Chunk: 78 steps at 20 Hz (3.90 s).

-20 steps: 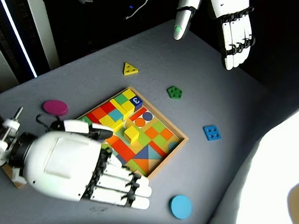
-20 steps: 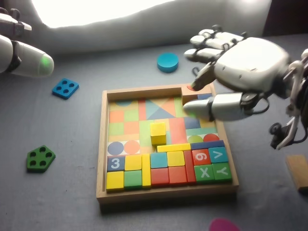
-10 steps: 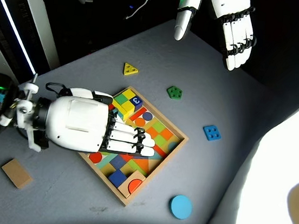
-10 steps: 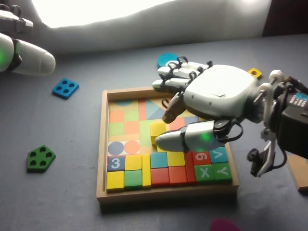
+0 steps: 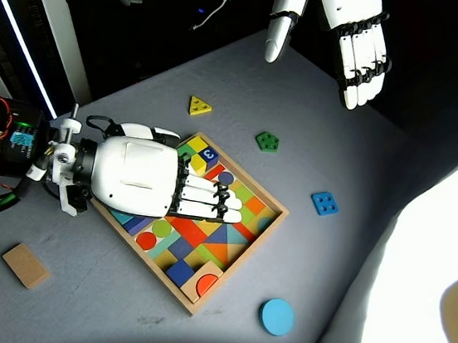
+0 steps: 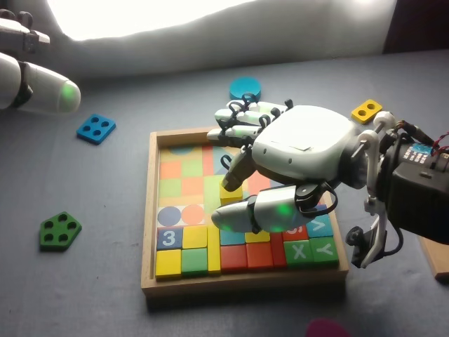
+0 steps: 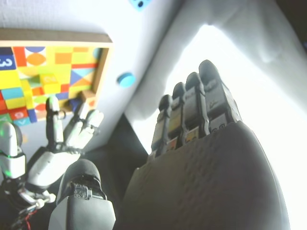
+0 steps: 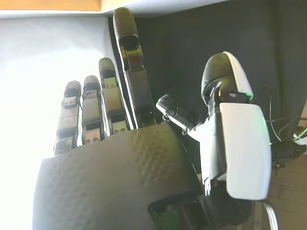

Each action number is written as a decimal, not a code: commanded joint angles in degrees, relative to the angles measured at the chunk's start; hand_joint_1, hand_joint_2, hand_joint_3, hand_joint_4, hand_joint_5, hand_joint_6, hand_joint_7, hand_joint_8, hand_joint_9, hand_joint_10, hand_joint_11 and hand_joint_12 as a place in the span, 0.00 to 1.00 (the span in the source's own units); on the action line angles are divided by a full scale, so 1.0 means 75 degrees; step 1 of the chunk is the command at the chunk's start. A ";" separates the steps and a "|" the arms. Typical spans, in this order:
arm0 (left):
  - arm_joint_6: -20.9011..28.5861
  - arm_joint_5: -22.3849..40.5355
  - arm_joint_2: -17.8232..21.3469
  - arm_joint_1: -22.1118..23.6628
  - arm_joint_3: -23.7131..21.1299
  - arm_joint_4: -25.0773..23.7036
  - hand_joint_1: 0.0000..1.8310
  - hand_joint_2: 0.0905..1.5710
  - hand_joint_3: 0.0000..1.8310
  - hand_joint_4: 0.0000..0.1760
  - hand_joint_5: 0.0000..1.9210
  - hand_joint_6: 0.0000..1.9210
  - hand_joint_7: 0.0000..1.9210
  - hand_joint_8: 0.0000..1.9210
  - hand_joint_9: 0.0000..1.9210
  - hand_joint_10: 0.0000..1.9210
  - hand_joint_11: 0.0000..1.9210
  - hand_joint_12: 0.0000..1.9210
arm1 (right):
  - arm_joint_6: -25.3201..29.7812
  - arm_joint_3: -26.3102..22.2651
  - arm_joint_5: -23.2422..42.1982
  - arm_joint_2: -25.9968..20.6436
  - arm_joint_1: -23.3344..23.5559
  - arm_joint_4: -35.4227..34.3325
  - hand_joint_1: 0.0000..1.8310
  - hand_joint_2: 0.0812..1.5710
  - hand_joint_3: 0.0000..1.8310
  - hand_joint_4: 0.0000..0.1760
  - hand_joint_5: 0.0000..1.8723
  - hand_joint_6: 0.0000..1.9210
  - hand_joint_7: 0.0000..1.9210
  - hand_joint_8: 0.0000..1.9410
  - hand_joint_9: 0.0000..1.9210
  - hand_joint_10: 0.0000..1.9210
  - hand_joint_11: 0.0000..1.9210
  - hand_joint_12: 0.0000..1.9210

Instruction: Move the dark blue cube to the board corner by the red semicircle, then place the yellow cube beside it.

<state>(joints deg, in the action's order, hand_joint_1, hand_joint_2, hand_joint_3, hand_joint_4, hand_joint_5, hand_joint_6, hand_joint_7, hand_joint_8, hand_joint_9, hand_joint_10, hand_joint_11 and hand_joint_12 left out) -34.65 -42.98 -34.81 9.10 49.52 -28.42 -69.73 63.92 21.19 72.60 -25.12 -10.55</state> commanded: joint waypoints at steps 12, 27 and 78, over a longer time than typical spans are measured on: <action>-0.0013 0.0620 0.0015 0.0050 0.0036 -0.0257 0.00 0.65 0.00 0.00 0.02 0.00 0.05 0.00 0.04 0.00 0.00 0.19 | 0.0006 0.0390 0.0844 0.0281 0.0018 -0.0157 0.01 0.71 0.00 0.00 0.46 0.00 0.10 0.00 0.00 0.00 0.00 0.00; -0.0014 0.0635 0.0016 0.0050 0.0075 -0.0264 0.00 0.65 0.00 0.00 0.02 0.00 0.04 0.00 0.03 0.00 0.00 0.17 | -0.0002 0.0486 0.0657 0.0249 -0.0145 -0.0156 0.01 0.71 0.00 0.00 0.46 0.00 0.11 0.00 0.00 0.00 0.00 0.00; -0.0014 0.0686 0.0016 0.0054 0.0093 -0.0296 0.00 0.66 0.00 0.00 0.02 0.00 0.05 0.00 0.04 0.00 0.00 0.18 | -0.0037 0.1799 0.0778 -0.0084 -0.0467 -0.0154 0.00 0.72 0.00 0.00 0.47 0.00 0.13 0.00 0.02 0.01 0.00 0.00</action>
<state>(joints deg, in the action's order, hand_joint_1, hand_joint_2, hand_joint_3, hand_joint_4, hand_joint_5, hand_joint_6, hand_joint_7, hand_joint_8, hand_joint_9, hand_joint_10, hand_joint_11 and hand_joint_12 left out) -34.65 -42.74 -34.81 9.04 50.04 -28.60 -68.51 76.49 24.23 72.75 -28.49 -11.38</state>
